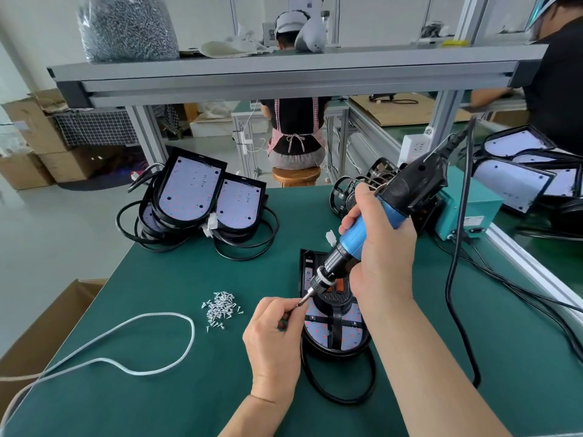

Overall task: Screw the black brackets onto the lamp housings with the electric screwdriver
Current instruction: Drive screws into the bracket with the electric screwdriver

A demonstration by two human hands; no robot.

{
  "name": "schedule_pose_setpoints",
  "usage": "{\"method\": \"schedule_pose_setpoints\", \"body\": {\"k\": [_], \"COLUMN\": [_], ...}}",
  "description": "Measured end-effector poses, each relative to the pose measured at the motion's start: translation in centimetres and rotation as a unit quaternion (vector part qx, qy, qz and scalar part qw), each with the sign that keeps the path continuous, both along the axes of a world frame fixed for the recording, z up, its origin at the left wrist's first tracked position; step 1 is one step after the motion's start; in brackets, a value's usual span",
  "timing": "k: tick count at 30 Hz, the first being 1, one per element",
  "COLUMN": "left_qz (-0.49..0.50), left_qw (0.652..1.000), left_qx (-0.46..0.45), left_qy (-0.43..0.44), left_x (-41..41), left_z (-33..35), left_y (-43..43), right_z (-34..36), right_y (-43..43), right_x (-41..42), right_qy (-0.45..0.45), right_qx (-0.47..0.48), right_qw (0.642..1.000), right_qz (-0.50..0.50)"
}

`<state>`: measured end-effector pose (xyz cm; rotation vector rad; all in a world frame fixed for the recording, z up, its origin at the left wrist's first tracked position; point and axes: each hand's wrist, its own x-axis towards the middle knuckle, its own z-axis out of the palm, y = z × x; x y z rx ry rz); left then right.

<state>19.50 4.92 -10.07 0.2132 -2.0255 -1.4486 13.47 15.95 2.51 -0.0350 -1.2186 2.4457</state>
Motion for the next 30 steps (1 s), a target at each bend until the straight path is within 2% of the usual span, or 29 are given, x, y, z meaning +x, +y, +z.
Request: {"method": "schedule_pose_setpoints", "body": {"k": [25,30], "left_qz": [0.006,0.012], "left_qw": [1.0,1.0], "left_qx": [0.011,0.009], "left_qy": [-0.006,-0.01], "left_x": [-0.03,-0.07], "left_z": [0.33,0.3], "left_y": [0.14,0.08], "right_z": [-0.11,-0.17], "right_y": [0.03,-0.43], "right_x": [-0.4,-0.12], "right_qy": [-0.006,0.007], "right_qx": [-0.005,0.018], "right_qw": [1.0,1.0], "right_qz": [0.008,0.016]}}
